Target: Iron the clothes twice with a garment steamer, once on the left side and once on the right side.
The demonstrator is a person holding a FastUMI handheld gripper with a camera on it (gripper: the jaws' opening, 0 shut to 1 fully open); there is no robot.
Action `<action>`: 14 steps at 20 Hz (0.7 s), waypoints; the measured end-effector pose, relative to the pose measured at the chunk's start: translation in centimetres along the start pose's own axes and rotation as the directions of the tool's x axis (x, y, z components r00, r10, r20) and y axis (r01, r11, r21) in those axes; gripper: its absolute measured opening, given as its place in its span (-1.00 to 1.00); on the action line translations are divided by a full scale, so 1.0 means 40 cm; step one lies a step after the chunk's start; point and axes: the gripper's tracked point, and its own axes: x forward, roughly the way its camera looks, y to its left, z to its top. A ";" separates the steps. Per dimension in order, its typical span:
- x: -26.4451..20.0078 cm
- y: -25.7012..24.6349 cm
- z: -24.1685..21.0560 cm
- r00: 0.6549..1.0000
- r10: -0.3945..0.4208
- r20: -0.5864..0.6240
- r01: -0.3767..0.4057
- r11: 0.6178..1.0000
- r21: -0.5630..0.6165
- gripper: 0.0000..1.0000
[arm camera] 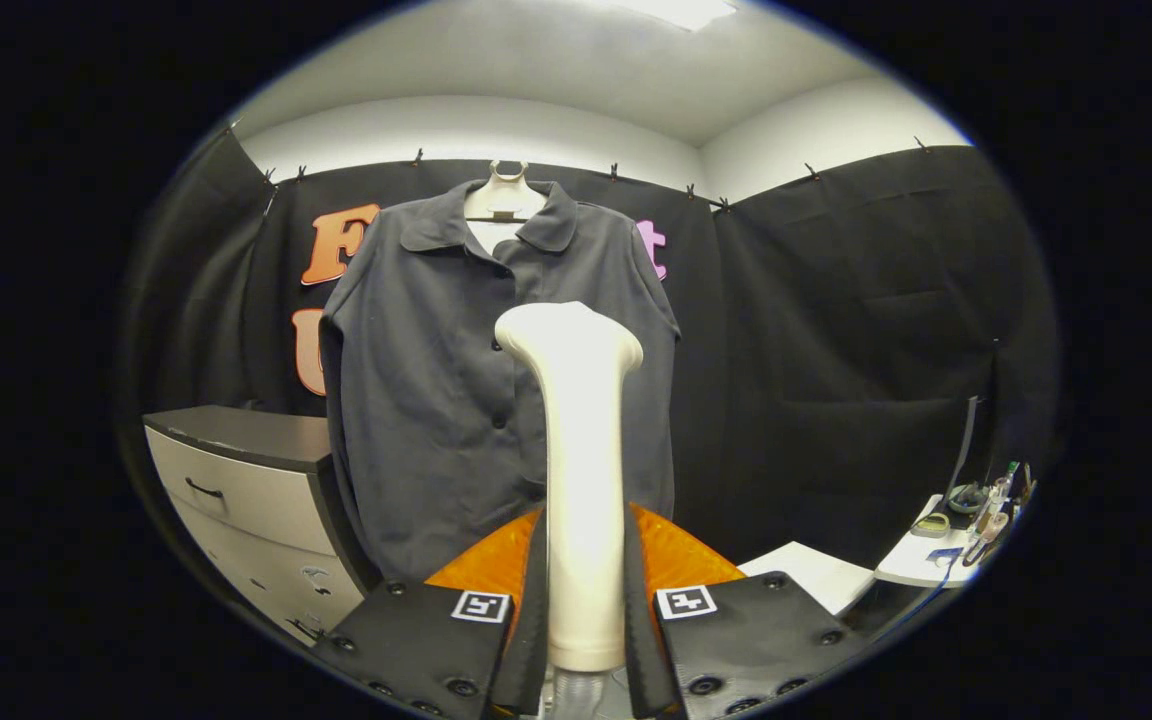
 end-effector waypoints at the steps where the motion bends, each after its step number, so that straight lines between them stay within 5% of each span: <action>1: 0.002 0.001 -0.009 1.000 -0.001 -0.007 0.001 1.000 0.006 -0.21; 14: 0.013 0.001 -0.031 0.999 -0.005 -0.032 0.005 1.000 0.008 -0.21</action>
